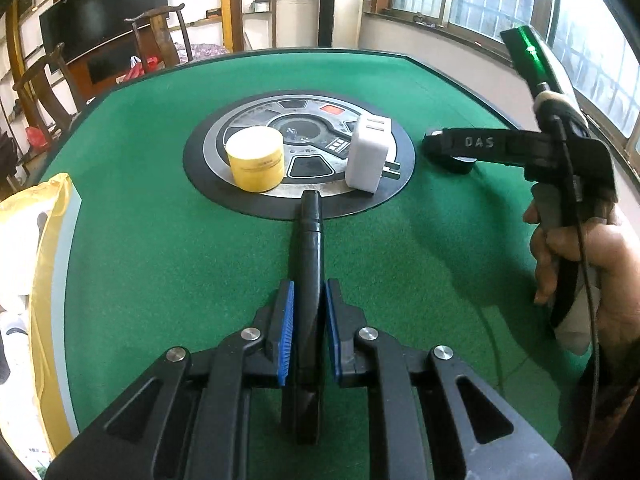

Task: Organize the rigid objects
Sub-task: 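Grasp the black pen with the left gripper while the right grasps the black tape roll, then lift the black pen and tape roll off the table with both grippers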

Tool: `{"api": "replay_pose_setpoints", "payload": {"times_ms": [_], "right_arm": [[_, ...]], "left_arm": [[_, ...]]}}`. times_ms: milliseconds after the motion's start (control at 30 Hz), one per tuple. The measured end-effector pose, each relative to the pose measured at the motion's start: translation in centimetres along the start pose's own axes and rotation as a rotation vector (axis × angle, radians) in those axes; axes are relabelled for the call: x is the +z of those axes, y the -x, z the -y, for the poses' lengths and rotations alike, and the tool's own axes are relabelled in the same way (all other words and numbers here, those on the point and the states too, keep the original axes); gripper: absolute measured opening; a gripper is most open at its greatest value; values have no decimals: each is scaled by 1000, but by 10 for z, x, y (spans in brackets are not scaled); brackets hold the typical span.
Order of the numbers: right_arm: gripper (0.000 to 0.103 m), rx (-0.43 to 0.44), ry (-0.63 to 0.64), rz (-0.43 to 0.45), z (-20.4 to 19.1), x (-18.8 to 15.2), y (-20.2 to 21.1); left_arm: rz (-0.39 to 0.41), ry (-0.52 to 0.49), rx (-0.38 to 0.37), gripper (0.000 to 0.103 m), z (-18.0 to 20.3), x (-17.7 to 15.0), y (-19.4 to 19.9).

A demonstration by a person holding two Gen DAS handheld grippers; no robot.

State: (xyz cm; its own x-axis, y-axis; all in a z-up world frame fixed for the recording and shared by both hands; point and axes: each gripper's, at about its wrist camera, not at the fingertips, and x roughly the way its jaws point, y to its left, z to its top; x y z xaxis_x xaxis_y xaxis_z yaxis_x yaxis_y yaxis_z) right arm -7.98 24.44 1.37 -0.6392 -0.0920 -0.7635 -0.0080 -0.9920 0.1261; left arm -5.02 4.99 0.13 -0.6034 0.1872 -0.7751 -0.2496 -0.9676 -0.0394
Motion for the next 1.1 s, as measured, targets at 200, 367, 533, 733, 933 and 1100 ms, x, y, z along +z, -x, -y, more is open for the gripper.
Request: {"api": "replay_pose_setpoints", "payload": {"times_ms": [200, 367, 533, 733, 933, 1100], "right_arm": [[56, 90, -68, 13, 14, -8, 17], [56, 151, -94, 81, 14, -15, 46], [56, 180, -84, 121, 0, -6, 57], [56, 201, -89, 151, -9, 0, 60], [56, 209, -94, 166, -13, 0, 61], [56, 221, -93, 184, -17, -1, 65]], "left_arm": [[0, -4, 9, 12, 2, -2, 2], [0, -10, 9, 12, 4, -3, 3], [13, -23, -6, 12, 9, -1, 2], [46, -16, -25, 12, 9, 1, 9], [52, -11, -38, 12, 7, 3, 11], [59, 14, -50, 12, 1, 4, 13]]}}
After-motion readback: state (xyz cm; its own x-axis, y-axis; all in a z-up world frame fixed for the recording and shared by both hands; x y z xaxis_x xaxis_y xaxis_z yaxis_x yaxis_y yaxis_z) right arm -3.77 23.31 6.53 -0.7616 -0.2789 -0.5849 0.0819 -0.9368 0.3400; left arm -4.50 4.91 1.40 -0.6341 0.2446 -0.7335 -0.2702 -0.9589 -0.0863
